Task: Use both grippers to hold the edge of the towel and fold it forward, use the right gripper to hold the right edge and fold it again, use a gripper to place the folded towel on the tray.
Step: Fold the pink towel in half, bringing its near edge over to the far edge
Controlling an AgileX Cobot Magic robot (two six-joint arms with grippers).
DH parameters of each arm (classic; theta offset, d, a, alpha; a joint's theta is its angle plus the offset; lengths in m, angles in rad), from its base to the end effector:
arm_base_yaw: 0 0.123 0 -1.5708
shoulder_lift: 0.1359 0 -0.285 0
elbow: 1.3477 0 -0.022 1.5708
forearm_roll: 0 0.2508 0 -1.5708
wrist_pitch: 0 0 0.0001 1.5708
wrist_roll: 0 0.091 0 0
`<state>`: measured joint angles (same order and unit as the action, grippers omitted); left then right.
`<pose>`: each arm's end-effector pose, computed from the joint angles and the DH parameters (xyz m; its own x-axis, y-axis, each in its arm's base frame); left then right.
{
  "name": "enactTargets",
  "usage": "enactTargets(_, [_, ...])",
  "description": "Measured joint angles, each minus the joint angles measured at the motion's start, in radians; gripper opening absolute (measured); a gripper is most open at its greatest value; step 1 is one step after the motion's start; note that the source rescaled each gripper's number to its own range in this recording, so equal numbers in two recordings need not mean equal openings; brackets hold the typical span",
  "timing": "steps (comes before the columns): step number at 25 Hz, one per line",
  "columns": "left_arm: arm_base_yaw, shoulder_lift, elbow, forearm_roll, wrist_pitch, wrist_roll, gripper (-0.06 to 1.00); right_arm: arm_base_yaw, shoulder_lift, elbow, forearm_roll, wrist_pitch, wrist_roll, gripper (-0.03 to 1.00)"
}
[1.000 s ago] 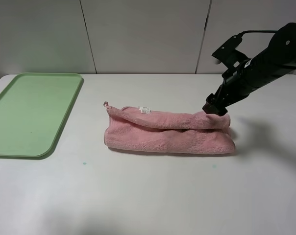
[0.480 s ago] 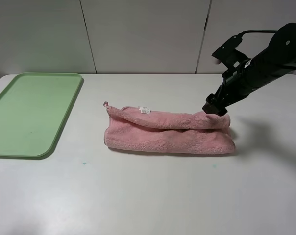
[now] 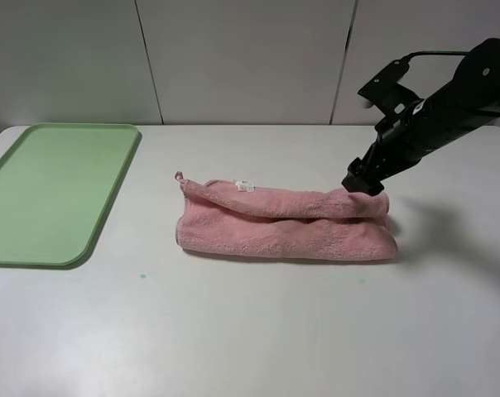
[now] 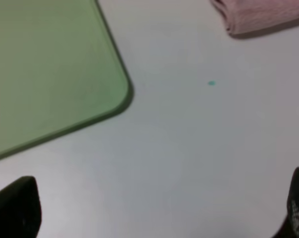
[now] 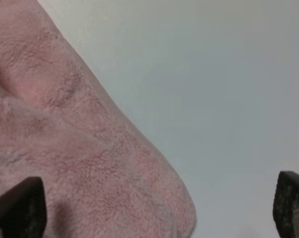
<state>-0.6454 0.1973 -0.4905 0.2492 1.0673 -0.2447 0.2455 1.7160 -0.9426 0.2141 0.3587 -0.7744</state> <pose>0.0316 0.0008 0.2743 -0.5499 0.2646 -0.7922 0.3881 0.9208 0.0382 0.3215 0.0876 0.1767 -0.5501 -0.6957 -0.4620 -0.6877 0.6912 -0.2220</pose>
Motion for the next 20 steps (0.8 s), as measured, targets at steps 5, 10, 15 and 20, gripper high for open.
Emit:
enactTargets(5, [0.057, -0.019, 0.0, -0.132, -0.001, 0.083, 1.0, 0.0, 0.0, 0.0, 0.0, 0.0, 0.0, 1.0])
enactTargets(10, [0.218, -0.045, 0.002, -0.249, -0.002, 0.21, 1.0, 0.0, 0.0, 0.0, 0.001, 0.0, 0.0, 1.0])
enactTargets(15, [0.415, -0.152, 0.003, -0.357, -0.002, 0.332, 1.0, 0.0, 0.0, 0.0, 0.001, 0.0, 0.0, 1.0])
enactTargets(20, [0.54, -0.202, 0.003, -0.413, 0.0, 0.405, 1.0, 0.0, 0.0, 0.0, 0.001, 0.0, 0.0, 1.0])
